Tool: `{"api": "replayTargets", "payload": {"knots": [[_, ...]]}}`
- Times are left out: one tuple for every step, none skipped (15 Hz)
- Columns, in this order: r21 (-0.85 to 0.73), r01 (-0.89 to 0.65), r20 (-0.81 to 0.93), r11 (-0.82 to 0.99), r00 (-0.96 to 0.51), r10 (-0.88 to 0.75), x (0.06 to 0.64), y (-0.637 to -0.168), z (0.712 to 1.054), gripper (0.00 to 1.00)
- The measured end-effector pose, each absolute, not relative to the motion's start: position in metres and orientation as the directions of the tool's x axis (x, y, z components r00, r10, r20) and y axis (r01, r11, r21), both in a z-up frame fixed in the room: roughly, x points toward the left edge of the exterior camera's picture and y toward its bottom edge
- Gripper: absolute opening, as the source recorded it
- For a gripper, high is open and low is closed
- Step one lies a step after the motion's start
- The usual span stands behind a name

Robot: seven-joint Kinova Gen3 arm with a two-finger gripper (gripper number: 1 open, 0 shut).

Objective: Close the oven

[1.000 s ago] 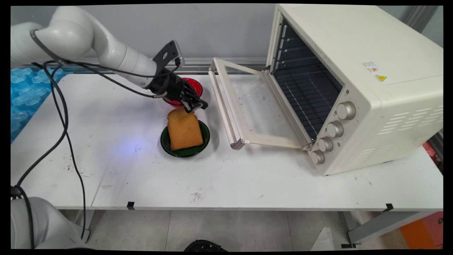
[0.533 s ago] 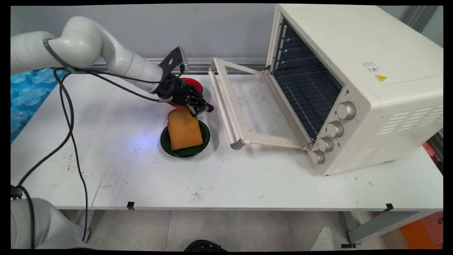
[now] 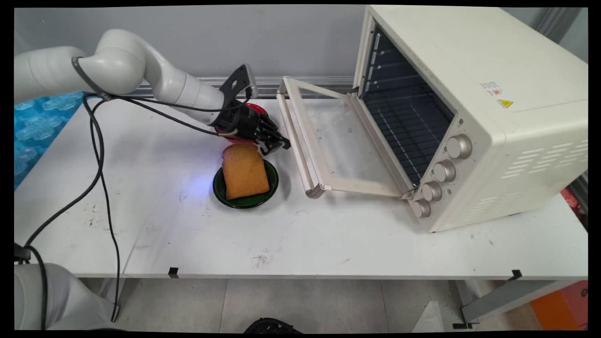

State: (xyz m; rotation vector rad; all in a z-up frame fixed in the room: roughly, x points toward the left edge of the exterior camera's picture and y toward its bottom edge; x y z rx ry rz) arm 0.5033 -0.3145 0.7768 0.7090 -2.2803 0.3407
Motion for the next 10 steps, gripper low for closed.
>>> {"api": "replayTargets", "payload": {"knots": [[-0.036,-0.579,0.705,0.815,-0.593,-0.389,0.5025,-0.3154,0.7764,0.0],[-0.036,-0.578,0.707,0.815,-0.591,-0.388,0.502,-0.316,0.7761,0.0],[-0.035,-0.578,0.71,0.816,-0.589,-0.386,0.5013,-0.3169,0.7758,0.0],[-0.035,-0.577,0.712,0.816,-0.587,-0.385,0.5006,-0.3177,0.7757,0.0],[-0.034,-0.575,0.714,0.817,-0.586,-0.383,0.5,-0.3183,0.7757,0.0],[-0.033,-0.574,0.716,0.818,-0.584,-0.381,0.4995,-0.3186,0.7758,0.0],[-0.032,-0.573,0.719,0.819,-0.583,-0.38,0.499,-0.319,0.7761,0.0],[-0.032,-0.572,0.72,0.82,-0.582,-0.378,0.4985,-0.3194,0.7765,0.0],[-0.032,-0.57,0.722,0.821,-0.581,-0.376,0.4981,-0.3197,0.777,0.0],[-0.032,-0.569,0.723,0.822,-0.581,-0.374,0.4976,-0.3201,0.7777,0.0]]}}
